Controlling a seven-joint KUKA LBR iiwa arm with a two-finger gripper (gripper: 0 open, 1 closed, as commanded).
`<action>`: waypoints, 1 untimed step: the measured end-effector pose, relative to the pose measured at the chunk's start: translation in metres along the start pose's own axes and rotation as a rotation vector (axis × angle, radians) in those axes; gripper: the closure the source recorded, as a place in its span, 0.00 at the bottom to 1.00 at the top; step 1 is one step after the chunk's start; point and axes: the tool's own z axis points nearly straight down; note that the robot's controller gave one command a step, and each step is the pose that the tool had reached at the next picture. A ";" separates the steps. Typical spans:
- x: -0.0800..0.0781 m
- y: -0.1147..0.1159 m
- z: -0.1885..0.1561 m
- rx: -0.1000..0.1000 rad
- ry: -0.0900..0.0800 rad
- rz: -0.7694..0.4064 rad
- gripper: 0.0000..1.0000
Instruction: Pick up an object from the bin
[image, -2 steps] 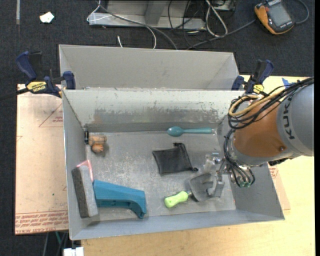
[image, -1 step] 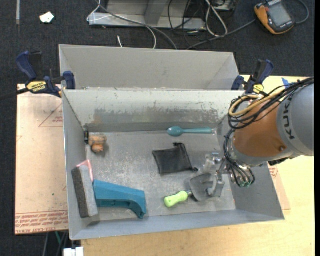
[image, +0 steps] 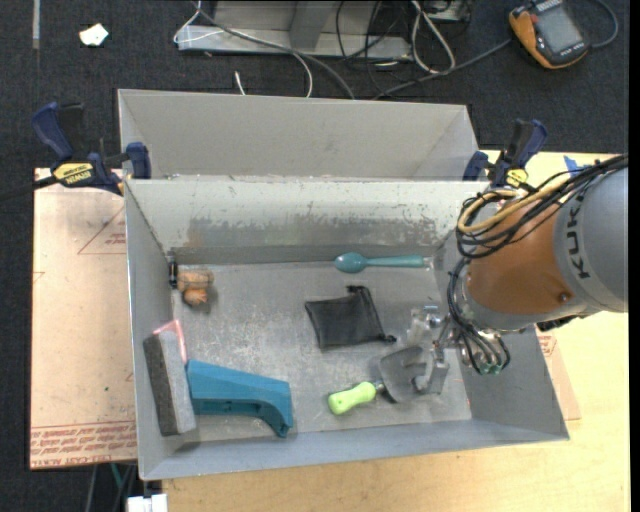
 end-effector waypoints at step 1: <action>0.014 0.012 -0.001 0.002 -0.011 -0.258 1.00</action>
Offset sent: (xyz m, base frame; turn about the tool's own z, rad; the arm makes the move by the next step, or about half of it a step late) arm 0.0000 0.0000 0.0000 0.0000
